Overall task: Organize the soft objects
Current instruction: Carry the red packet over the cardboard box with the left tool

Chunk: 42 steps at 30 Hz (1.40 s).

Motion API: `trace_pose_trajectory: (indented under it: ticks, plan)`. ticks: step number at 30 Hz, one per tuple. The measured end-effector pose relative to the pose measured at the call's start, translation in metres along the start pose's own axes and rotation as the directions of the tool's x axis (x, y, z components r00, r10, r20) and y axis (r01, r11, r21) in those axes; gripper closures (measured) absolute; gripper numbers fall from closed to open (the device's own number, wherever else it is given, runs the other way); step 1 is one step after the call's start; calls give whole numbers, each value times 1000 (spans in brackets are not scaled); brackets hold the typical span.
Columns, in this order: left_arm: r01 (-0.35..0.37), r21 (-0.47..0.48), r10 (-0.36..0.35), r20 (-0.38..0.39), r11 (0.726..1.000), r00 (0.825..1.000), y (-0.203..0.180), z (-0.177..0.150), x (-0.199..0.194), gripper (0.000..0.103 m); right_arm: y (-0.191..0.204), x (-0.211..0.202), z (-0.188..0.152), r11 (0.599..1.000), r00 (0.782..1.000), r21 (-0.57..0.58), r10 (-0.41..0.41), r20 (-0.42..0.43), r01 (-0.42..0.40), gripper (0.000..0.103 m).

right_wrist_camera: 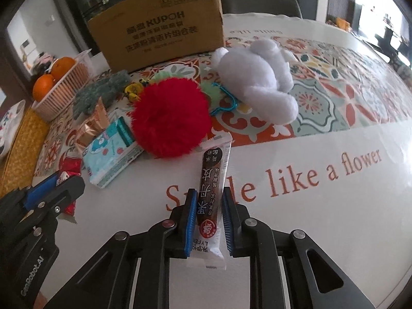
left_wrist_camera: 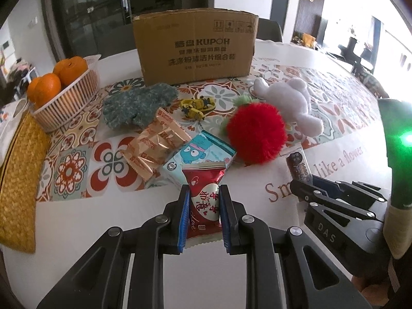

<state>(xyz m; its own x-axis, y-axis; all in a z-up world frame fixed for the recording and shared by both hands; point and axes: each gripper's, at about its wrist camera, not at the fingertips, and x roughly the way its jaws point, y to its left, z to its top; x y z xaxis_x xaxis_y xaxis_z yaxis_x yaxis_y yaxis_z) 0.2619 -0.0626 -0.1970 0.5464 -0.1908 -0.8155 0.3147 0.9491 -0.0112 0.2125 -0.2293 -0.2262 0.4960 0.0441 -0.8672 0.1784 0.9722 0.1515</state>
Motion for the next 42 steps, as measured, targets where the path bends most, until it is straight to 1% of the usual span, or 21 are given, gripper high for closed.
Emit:
trace_pose_trajectory:
  ticks: [3,7,11,14,17,20,23,32,36,42]
  plan:
    - [-4,-33,4,4,999,1000,-3,2,-5,81,-2,-9,2,1000,1000,-22,22,3,-22,83]
    - [-15,-58,17,26,998,1000,-7,9,-15,81,-3,-27,8,998,999,-59,40,31,-38,83]
    - [-12,-81,17,62,997,998,-11,21,-30,81,-5,-46,21,995,995,-82,68,69,-62,83]
    - [-23,-89,32,92,996,995,-12,32,-41,81,-4,-58,33,993,991,-96,83,104,-73,83]
    - [-13,-105,25,116,994,993,-10,43,-50,81,-2,-71,46,990,985,-109,100,141,-85,83]
    - [-35,-105,51,154,994,987,-8,57,-62,81,1,-81,58,988,978,-119,118,175,-98,83]
    - [-31,-114,51,180,993,982,-5,71,-69,81,4,-93,72,985,966,-129,139,216,-113,83]
    - [-47,-108,76,276,993,958,3,115,-89,81,14,-119,112,980,930,-142,177,322,-137,83]
    - [-64,-98,92,311,993,946,5,131,-95,81,18,-126,126,979,920,-150,184,346,-139,83]
    - [-84,-89,109,335,992,936,10,156,-94,81,22,-128,152,974,908,-164,207,365,-156,83]
